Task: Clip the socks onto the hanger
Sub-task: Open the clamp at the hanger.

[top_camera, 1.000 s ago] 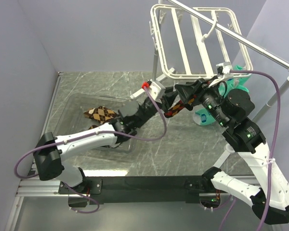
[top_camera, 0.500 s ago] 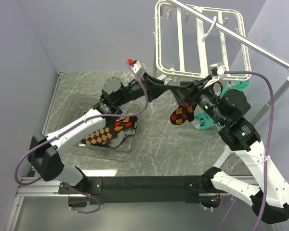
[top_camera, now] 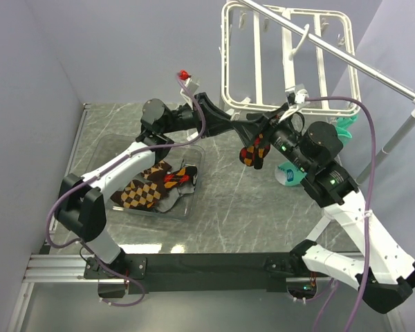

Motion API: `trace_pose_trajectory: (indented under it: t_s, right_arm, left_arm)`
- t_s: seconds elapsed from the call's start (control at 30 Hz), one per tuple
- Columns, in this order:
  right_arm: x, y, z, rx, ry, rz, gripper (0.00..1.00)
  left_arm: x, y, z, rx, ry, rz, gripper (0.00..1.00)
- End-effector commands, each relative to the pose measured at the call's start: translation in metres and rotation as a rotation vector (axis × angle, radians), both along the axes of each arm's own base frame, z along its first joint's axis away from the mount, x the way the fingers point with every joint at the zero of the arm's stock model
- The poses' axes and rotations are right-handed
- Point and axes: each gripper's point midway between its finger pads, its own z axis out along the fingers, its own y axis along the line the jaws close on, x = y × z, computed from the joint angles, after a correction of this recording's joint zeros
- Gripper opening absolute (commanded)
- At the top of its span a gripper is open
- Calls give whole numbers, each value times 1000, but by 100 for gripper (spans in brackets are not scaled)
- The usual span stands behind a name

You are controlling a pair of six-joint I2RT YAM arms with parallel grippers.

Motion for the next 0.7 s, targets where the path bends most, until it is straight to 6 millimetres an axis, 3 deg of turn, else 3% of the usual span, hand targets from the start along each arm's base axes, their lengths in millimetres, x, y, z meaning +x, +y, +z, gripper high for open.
trace_pose_trajectory:
  t_s: [0.0, 0.27, 0.4, 0.5, 0.67]
  right_arm:
    - [4, 6, 16, 25, -66, 13, 67]
    - [26, 6, 5, 39, -25, -59, 66]
    - [27, 10, 0, 38, -21, -46, 66]
    - [25, 13, 12, 68, -69, -23, 65]
    - [30, 16, 15, 80, -87, -21, 61]
  left_arm:
    - [-19, 7, 19, -27, -53, -116, 3]
    - [-15, 10, 19, -30, -51, -128, 3]
    - [-13, 11, 19, -32, -47, -147, 3]
    - [-12, 10, 17, -29, -42, -154, 3]
    - [-12, 11, 16, -30, -41, -160, 3]
